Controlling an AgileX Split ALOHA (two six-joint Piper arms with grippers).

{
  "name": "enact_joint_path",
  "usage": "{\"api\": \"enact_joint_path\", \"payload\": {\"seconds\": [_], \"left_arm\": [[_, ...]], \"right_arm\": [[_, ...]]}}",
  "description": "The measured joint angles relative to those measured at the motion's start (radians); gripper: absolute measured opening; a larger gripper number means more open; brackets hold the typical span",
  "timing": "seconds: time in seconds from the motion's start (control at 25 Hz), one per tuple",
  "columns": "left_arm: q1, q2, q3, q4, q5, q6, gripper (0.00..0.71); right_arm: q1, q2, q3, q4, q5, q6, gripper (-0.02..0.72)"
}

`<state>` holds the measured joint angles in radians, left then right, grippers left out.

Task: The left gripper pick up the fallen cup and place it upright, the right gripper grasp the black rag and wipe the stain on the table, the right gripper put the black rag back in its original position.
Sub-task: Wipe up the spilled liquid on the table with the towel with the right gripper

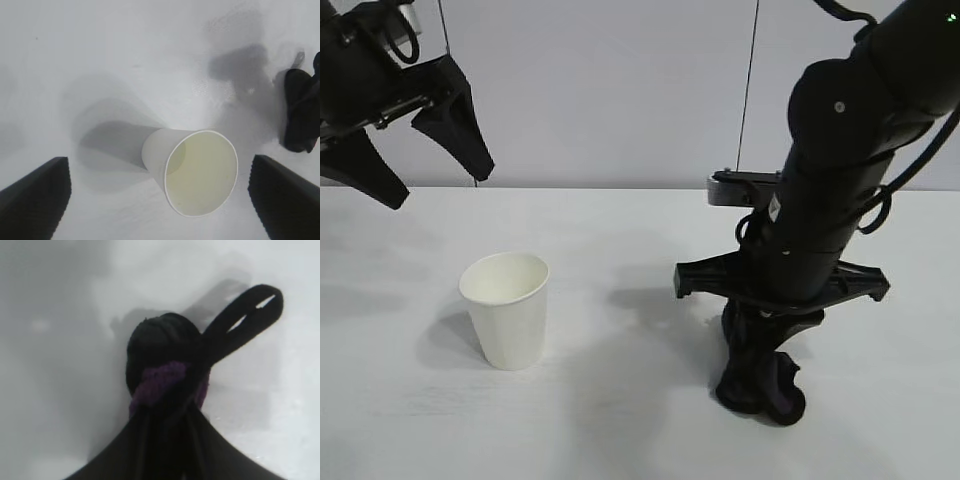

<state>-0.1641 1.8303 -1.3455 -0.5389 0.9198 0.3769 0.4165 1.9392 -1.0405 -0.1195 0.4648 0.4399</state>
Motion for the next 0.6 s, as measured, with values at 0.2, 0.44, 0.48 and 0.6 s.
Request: {"api": "enact_joint_path", "payload": {"seconds": [0.2,0.44,0.48,0.6], "left_arm": [[0.000,0.000,0.000,0.002,0.000,0.000,0.693],[0.000,0.000,0.000,0.002,0.000,0.000,0.693],[0.000,0.000,0.000,0.002,0.000,0.000,0.693],[0.000,0.000,0.000,0.002,0.000,0.000,0.693]], "right_arm": [[-0.046,0.000,0.002,-0.016,-0.036,-0.006,0.104],[-0.045,0.011,-0.048,0.022,0.011,-0.034,0.104],[-0.045,0.018,-0.073,0.039,0.026,-0.055,0.104],[-0.041,0.030,-0.150,0.104,0.062,-0.107,0.104]]}}
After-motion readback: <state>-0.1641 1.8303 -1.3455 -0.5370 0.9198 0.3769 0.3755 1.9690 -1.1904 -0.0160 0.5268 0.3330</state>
